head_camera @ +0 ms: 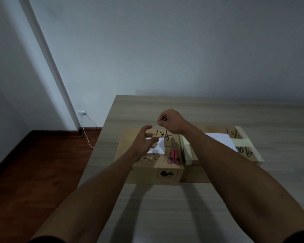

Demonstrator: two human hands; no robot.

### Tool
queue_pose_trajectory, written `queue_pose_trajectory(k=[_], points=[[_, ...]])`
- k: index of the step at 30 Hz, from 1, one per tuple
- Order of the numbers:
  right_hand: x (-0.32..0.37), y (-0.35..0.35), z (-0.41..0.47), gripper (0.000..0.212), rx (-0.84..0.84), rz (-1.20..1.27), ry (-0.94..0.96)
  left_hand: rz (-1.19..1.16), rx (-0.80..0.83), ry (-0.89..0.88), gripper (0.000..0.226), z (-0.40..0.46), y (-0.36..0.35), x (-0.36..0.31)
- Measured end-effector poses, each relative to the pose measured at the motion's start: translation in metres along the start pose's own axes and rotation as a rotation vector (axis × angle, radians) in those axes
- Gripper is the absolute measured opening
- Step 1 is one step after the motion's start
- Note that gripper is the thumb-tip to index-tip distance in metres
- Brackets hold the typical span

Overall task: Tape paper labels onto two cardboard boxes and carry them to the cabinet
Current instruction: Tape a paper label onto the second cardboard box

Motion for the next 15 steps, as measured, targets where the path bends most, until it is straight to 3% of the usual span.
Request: queue_pose_trajectory(k=[6, 15], points=[[0.0, -0.003, -0.001, 0.013, 0.007, -0.085, 0.013, -0.023, 0.145, 0.077, 0.055, 0.003, -0.007, -0.001], [-0.008, -0.001, 0.0, 0.01, -0.005, -0.016, -0.015, -0.027, 0.188, 0.067, 0.057, 0.004, -0.011, -0.003]])
Point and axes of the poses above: each hand's wrist, its own z-axis towards the middle knuckle, its own y-axis out of the back of the hand, x = y × z, the point moved 3 cm from there along z, towards the middle knuckle, and after that the axes turned 9 degrees about -y, right-handed, at the moved point
